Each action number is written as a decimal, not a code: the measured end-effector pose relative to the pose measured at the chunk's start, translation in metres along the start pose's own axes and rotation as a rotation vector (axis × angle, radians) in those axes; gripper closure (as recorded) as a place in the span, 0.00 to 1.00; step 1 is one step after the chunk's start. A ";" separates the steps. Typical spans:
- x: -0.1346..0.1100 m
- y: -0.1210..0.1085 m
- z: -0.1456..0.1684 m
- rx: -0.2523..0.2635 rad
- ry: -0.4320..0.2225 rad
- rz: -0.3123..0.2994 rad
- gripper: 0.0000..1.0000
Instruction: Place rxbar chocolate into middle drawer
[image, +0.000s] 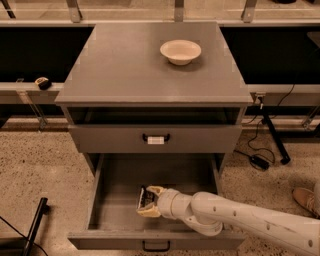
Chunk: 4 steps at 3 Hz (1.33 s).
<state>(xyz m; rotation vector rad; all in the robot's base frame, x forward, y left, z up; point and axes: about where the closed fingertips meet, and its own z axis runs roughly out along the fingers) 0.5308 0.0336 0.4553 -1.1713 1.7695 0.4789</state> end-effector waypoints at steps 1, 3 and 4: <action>0.018 0.008 0.032 -0.052 0.016 0.023 0.81; 0.016 0.011 0.034 -0.061 0.012 0.021 0.27; 0.016 0.011 0.034 -0.061 0.012 0.021 0.04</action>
Offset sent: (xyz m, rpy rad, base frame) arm 0.0071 0.0134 -0.0282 -0.0031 0.0394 0.0177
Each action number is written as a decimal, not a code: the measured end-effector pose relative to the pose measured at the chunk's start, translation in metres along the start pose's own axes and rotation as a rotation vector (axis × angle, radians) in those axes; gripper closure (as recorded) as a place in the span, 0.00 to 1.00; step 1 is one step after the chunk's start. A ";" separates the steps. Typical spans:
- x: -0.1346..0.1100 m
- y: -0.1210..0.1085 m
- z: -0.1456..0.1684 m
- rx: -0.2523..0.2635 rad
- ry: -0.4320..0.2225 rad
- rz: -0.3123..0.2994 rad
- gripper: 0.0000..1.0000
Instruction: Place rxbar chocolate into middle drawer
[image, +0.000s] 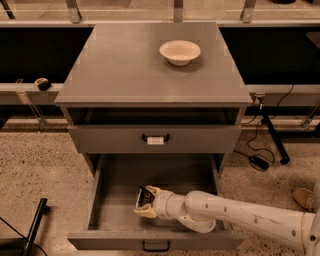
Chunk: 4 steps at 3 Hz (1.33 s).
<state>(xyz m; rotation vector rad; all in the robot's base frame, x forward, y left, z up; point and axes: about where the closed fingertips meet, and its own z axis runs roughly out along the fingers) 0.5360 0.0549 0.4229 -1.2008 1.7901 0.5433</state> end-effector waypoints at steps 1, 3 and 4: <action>0.000 0.000 0.000 -0.001 0.001 0.000 0.00; -0.025 -0.010 -0.046 -0.120 -0.021 -0.038 0.00; -0.033 0.012 -0.048 -0.201 -0.051 -0.038 0.00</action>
Offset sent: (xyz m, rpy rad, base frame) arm -0.0179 -0.0150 0.0544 0.0300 0.0750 0.1813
